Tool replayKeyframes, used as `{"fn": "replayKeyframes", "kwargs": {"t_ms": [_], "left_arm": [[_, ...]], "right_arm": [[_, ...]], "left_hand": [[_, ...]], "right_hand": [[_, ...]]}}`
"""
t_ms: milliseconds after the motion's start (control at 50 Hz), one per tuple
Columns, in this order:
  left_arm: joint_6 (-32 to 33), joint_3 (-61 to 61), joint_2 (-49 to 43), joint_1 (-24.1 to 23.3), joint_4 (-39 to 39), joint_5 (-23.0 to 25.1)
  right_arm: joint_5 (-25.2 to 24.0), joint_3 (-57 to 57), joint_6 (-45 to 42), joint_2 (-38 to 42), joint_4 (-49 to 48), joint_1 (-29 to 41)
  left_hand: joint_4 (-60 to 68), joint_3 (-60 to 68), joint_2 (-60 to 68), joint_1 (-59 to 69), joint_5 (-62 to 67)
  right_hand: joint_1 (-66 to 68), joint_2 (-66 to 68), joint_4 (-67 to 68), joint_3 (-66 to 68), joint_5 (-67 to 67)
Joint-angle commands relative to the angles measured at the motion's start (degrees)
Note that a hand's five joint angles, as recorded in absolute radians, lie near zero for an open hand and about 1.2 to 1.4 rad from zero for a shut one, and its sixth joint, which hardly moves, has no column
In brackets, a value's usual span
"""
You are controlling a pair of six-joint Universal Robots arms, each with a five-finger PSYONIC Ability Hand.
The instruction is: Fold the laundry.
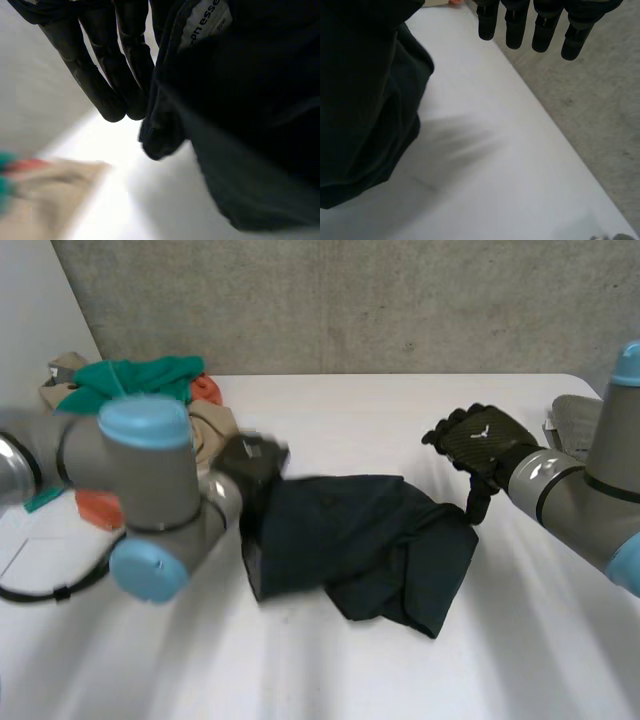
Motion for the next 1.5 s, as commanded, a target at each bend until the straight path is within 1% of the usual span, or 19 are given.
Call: {"fn": "replayKeyframes", "kwargs": {"t_ms": [20, 160, 260, 340, 420, 440, 520, 620, 740, 900, 960, 1060, 1180, 1240, 1260, 1280, 1300, 1400, 1500], "left_arm": [[-4.5, 13.66, 8.18, -1.08, 3.22, -5.19], [-11.88, 13.33, 11.0, -8.37, 3.58, 3.78], [-14.96, 4.99, 10.22, -14.96, 4.1, 7.29], [-17.16, -1.52, 7.58, -20.15, 6.47, 13.43], [-17.78, -5.48, 5.12, -22.62, 8.94, 20.38], [-17.6, -6.27, 5.55, -22.53, 9.55, 21.79], [-17.77, -7.07, 10.54, -20.43, 9.82, 20.49], [-18.83, -6.98, 17.59, -16.12, 10.17, 16.8], [-20.24, -6.02, 20.5, -8.66, 9.03, 14.85], [-18.31, -4.96, 13.92, -3.73, 3.5, 15.47], [-16.81, -3.73, 10.75, -3.37, 3.58, 15.91], [-12.24, 2.67, 2.14, -3.28, 4.54, 16.35], [-10.39, 11.38, -5.69, -3.2, 3.93, 16.26], [-10.66, 15.42, -7.98, -3.28, 2.88, 16.17], [-10.74, 16.13, -8.42, -3.37, 2.79, 16.26], [-10.74, 17.53, -9.2, -3.55, 2.61, 16.44], [-10.66, 18.06, -9.47, -3.72, 2.61, 16.53], [-9.78, 20.79, -11.84, -5.04, 2.79, 17.67], [-6.36, 23.51, -14.83, -7.23, 2.35, 19.95]], "right_arm": [[-0.17, -0.28, 0.85, -2.91, -0.32, -1.03], [-0.43, 0.33, 2.52, -3.35, -0.94, -3.22], [-0.78, 0.68, 4.28, -3.0, -1.2, -5.42], [-0.52, 0.51, 4.81, -2.39, -2.08, -7.44], [-0.08, -0.02, 4.46, -1.07, -2.87, -9.2], [0.09, -0.28, 4.28, -0.63, -2.96, -9.81], [0.09, -1.33, 4.63, -0.19, -3.22, -10.7], [0.45, -2.83, 6.56, -0.54, -3.4, -10.08], [5.0, -5.38, 17.08, -1.41, 1.24, -7.1], [16.52, -4.42, 35.01, -1.5, 12.14, -5.51], [16.71, -2.84, 39.86, -1.33, 14.52, -5.34], [12.23, 1.12, 47.78, -0.71, 18.92, -3.32], [10.81, 4.64, 47.79, 2.09, 18.58, -0.24], [13.36, 5.17, 46.21, 5.35, 15.86, 1.17], [14.24, 4.99, 45.51, 5.79, 15.07, 1.52], [15.29, 4.38, 43.5, 5.7, 13.06, 2.04], [15.3, 4.03, 42.44, 5.36, 12.17, 2.22], [12.76, 4.11, 31.37, -0.52, 6.19, 5.03], [6.43, 6.31, 20.64, -8.52, 6.36, 8.19]], "left_hand": [[11.77, 12.96, 12.61, 18.68, 15.74], [11.77, 12.96, 12.61, 18.68, 15.74], [11.77, 12.96, 12.61, 18.68, 15.74], [11.77, 12.96, 12.61, 18.68, 15.74], [-28.48, -27.29, -27.64, -21.57, -24.51], [-41.57, -40.38, -40.73, -34.66, -37.61], [-49.59, -48.4, -48.75, -42.68, -45.62], [-49.78, -48.58, -48.94, -42.87, -45.81], [-47.6, -46.4, -46.76, -40.69, -43.63], [-48.09, -46.9, -47.26, -41.19, -44.13], [-48.1, -46.9, -47.26, -41.19, -44.13], [-48.43, -47.24, -47.59, -41.52, -44.46], [-49.11, -47.91, -48.27, -42.2, -45.14], [-49.27, -48.08, -48.43, -42.36, -45.31], [-49.44, -48.25, -48.6, -42.53, -45.47], [-49.94, -48.75, -49.1, -43.03, -45.97], [-50.61, -49.42, -49.78, -43.7, -46.65], [-54.82, -53.62, -53.98, -47.91, -50.85], [-58.23, -57.04, -57.39, -51.32, -54.26]], "right_hand": [[-2.78, -2.14, -2.15, -2.12, -2.39], [-2.78, -2.14, -2.15, -2.12, -2.39], [-2.78, -2.14, -2.15, -2.12, -2.39], [-2.78, -2.14, -2.15, -2.12, -2.39], [-2.78, -2.14, -2.15, -2.12, -2.39], [-2.78, -2.14, -2.15, -2.12, -2.39], [-2.78, -2.14, -2.15, -2.12, -2.39], [-2.78, -2.14, -2.15, -2.12, -2.39], [-2.78, -2.14, -2.15, -2.12, -2.39], [-2.78, -2.14, -2.15, -2.12, -2.39], [-2.78, -2.14, -2.15, -2.12, -2.39], [-2.78, -2.14, -2.15, -2.12, -2.39], [-0.95, -0.3, -0.32, -0.28, -0.56], [22.86, 23.5, 23.49, 23.52, 23.25], [36.11, 36.76, 36.74, 36.78, 36.5], [61.06, 61.7, 61.69, 61.72, 61.45], [67.16, 67.8, 67.79, 67.82, 67.55], [67.22, 67.86, 67.85, 67.88, 67.61], [67.22, 67.86, 67.85, 67.88, 67.61]]}}
